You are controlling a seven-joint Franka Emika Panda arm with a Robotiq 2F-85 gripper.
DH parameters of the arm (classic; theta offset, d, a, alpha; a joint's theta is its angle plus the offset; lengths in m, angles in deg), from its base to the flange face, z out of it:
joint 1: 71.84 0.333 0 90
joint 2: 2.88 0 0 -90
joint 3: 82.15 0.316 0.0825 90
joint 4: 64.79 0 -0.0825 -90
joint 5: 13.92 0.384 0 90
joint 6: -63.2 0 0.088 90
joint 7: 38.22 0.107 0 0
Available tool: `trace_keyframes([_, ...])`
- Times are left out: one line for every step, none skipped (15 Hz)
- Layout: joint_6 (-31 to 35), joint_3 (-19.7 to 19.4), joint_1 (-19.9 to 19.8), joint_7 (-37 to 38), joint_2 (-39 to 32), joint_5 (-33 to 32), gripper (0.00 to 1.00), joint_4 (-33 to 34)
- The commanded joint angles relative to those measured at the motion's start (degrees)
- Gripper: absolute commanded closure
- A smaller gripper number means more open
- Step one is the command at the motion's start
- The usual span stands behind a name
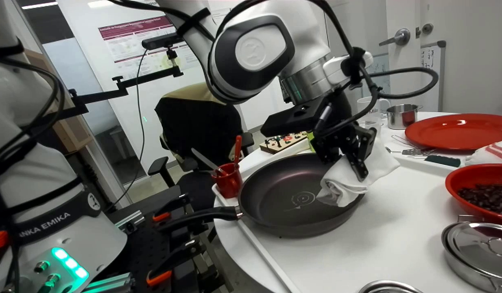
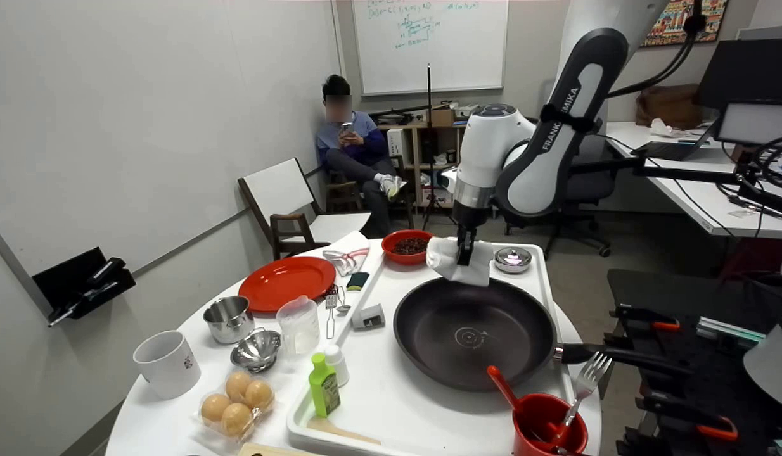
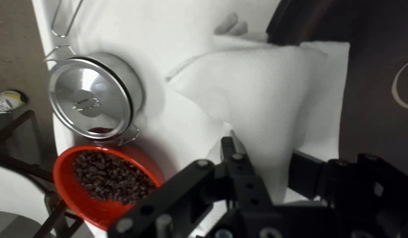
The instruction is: Get the white kitchen towel from the table and use it to wipe the black pan
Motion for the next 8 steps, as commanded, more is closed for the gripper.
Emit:
trace_keyframes([-0.61,-2.18,-0.48,-0.21,0.6,0.93,0.91,2.34])
trace_keyframes([-0.68,-2.81,-0.61,0.06,0.17,0.98,0.91,3.11])
trace_keyframes([-0.92,-3.51,-0.58,0.5,-0.6,1.06,0.91,4.22])
trace_keyframes([-0.81,-3.82,-0.81,0.8,-1.63,1.36,0.91,5.41])
trace_keyframes([-0.86,-3.83,-1.14,0.67,-2.34,1.54,0.91,6.12])
trace_keyframes([-0.55,-4.64,-0.73,1.39,-3.68,1.33,0.91,7.22])
trace_keyframes([-0.56,-4.95,-0.55,1.91,-4.9,1.4,0.91,8.1])
trace_keyframes([-0.58,-5.42,-0.2,2.77,-6.24,1.48,0.91,9.11])
